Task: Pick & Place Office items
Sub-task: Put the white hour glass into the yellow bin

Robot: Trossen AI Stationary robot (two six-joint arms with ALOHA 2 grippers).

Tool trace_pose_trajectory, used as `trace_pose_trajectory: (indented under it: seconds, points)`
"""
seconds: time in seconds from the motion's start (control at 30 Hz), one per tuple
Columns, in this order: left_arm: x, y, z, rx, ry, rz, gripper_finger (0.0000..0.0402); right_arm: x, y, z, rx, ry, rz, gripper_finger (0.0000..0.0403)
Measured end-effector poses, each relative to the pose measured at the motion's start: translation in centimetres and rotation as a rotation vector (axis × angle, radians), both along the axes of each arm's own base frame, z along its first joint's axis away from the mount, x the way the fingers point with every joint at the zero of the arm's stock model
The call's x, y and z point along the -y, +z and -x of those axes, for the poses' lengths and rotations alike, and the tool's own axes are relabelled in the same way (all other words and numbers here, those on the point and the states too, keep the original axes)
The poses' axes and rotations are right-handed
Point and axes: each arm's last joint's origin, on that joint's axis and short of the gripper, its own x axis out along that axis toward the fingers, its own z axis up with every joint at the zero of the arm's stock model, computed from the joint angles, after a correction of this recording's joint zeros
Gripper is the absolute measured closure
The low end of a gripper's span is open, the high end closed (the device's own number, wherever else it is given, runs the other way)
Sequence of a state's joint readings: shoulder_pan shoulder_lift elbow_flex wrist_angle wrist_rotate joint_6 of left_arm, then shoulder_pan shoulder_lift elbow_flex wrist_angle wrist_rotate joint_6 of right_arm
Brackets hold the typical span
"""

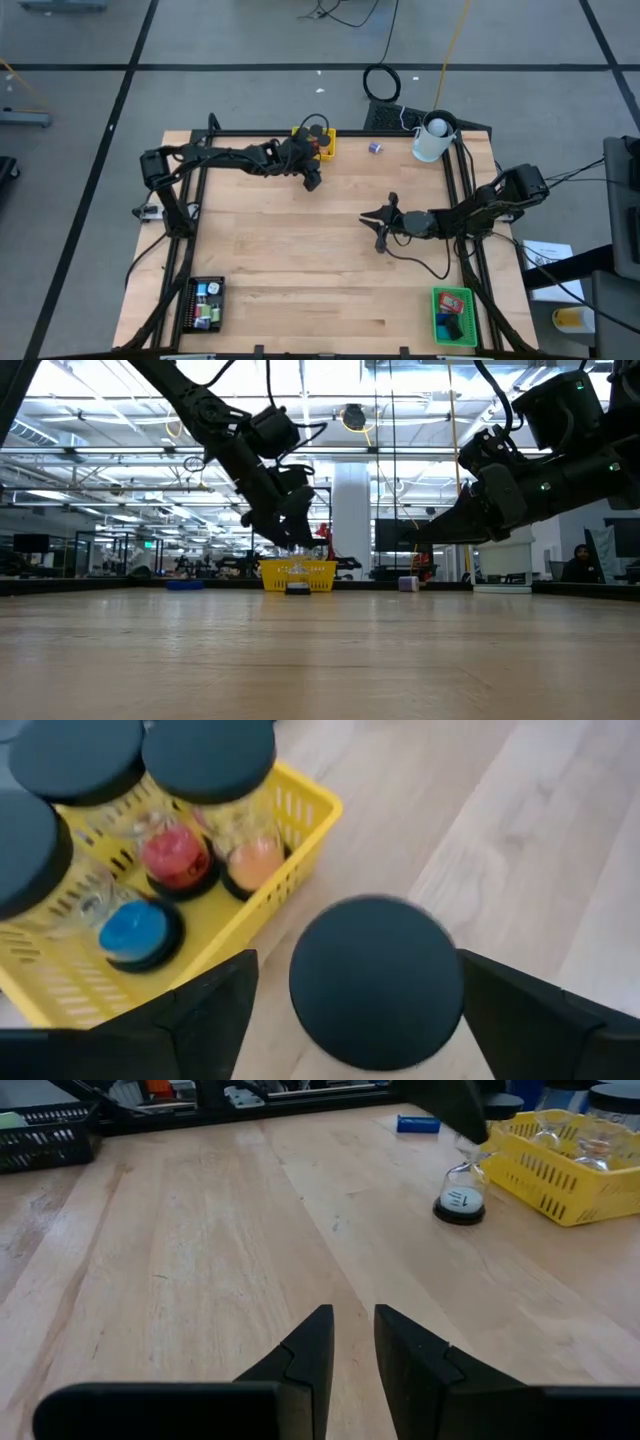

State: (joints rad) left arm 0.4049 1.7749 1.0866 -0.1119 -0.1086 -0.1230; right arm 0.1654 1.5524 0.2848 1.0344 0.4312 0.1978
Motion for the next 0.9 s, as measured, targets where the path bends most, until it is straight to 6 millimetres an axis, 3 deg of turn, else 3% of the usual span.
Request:
trace_pose_trajectory:
  seconds: [0.37, 0.5, 0.73, 0.9]
  points:
    - [0.0, -0.1, 0.0, -0.012, -0.017, -0.011, 0.0187, 0.0, 0.0, 0.0, -0.002, 0.016, -0.005, 0.0332]
    - [-0.3, 0.5, 0.5, -0.025, -0.017, -0.021, 0.0187, 0.0, 0.0, 0.0, -0.002, 0.016, -0.005, 0.0332]
    - [-1.2, 4.6, 2.1, 0.097, 0.059, -0.099, 0.0175, 0.0, -0.1, 0.0, -0.012, 0.015, -0.003, 0.0332]
    - [-2.4, 5.3, 2.7, 0.133, 0.107, -0.126, 0.0185, 0.0, -0.2, 0.1, -0.016, 0.015, -0.004, 0.0332]
